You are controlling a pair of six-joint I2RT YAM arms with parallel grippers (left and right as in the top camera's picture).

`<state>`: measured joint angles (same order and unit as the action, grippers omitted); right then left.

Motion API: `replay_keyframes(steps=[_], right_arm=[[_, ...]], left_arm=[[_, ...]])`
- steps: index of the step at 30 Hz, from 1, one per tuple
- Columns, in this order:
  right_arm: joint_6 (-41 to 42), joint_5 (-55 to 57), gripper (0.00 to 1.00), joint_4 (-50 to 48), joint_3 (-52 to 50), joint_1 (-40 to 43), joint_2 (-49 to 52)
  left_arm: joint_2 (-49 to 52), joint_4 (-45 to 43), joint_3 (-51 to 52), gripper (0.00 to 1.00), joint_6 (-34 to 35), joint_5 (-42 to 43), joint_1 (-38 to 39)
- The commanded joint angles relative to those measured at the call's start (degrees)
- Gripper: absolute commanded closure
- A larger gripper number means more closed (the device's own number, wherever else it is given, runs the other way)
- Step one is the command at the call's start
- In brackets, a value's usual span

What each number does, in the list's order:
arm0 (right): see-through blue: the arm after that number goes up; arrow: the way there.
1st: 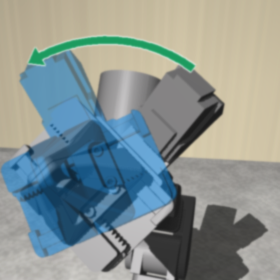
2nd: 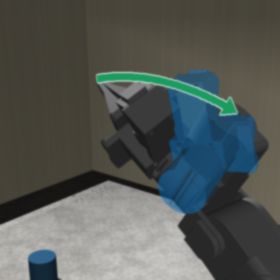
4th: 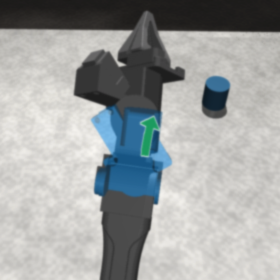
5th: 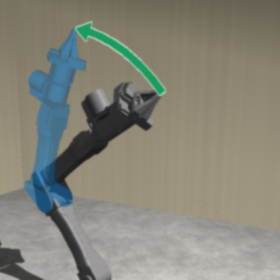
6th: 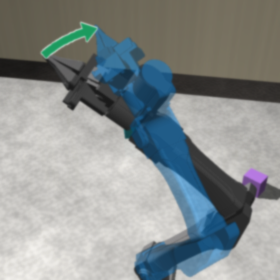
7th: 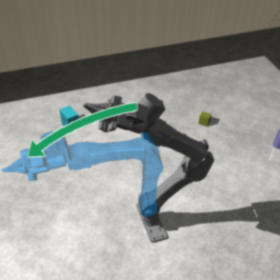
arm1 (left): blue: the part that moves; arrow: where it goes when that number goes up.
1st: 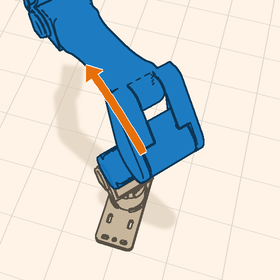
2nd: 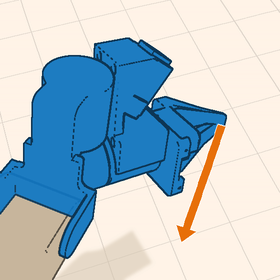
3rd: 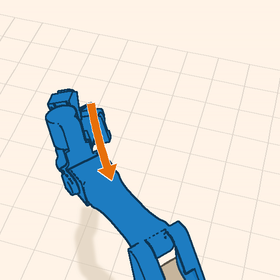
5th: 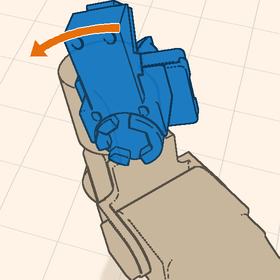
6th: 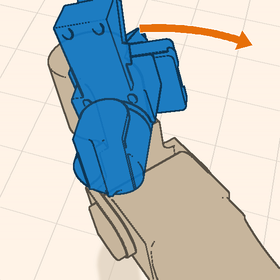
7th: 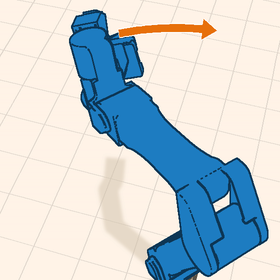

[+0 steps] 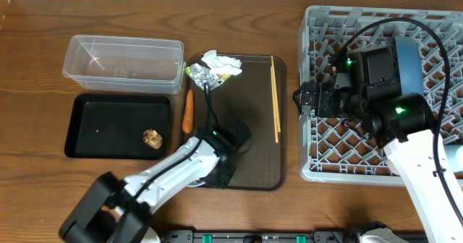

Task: Sort waste into correct bins and load items into the dishwasher rack
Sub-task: 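Carry the rice bowl left over the black tray, then tip the rice bowl with left gripper to pour rice onto black tray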

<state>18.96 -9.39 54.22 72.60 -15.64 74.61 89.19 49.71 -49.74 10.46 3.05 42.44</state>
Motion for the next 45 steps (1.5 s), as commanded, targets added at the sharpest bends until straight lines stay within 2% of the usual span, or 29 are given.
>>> replay_keyframes(steps=[1, 9, 12, 15, 21, 29, 34, 40, 45], right_arm=[[0.8, 0.2, 0.01, 0.0, 0.5, 0.2, -0.5], [0.8, 0.2, 0.01, 0.0, 0.5, 0.2, -0.5], [0.8, 0.2, 0.01, 0.1, 0.5, 0.2, -0.5], [0.8, 0.2, 0.01, 0.2, 0.5, 0.2, -0.5], [0.8, 0.2, 0.01, 0.2, 0.5, 0.2, -0.5], [0.8, 0.2, 0.01, 0.8, 0.5, 0.2, -0.5], [0.8, 0.1, 0.01, 0.9, 0.5, 0.2, -0.5], [0.8, 0.1, 0.01, 0.9, 0.5, 0.2, -0.5], [0.8, 0.1, 0.01, 1.0, 0.5, 0.2, -0.5]], left_arm=[[-5.0, 0.9, -3.7, 0.94, -0.3, 0.4, -0.1], [-13.3, 1.9, -4.3, 0.94, 0.4, 0.4, -1.4], [-17.2, 2.1, -4.3, 0.94, 0.9, 0.5, -5.2], [-21.5, 1.7, -4.3, 0.94, 0.3, 3.6, -12.3], [-23.7, -0.3, -4.2, 0.94, -8.5, 20.2, -30.7], [-18.1, -2.7, -3.6, 0.94, -19.9, 43.9, -55.4], [-13.0, -2.7, -3.1, 0.94, -28.6, 57.5, -66.4], [-5.6, -2.7, -1.7, 0.93, -42.3, 77.6, -77.1], [0.6, -2.6, -0.5, 0.94, -47.7, 86.4, -82.7]])
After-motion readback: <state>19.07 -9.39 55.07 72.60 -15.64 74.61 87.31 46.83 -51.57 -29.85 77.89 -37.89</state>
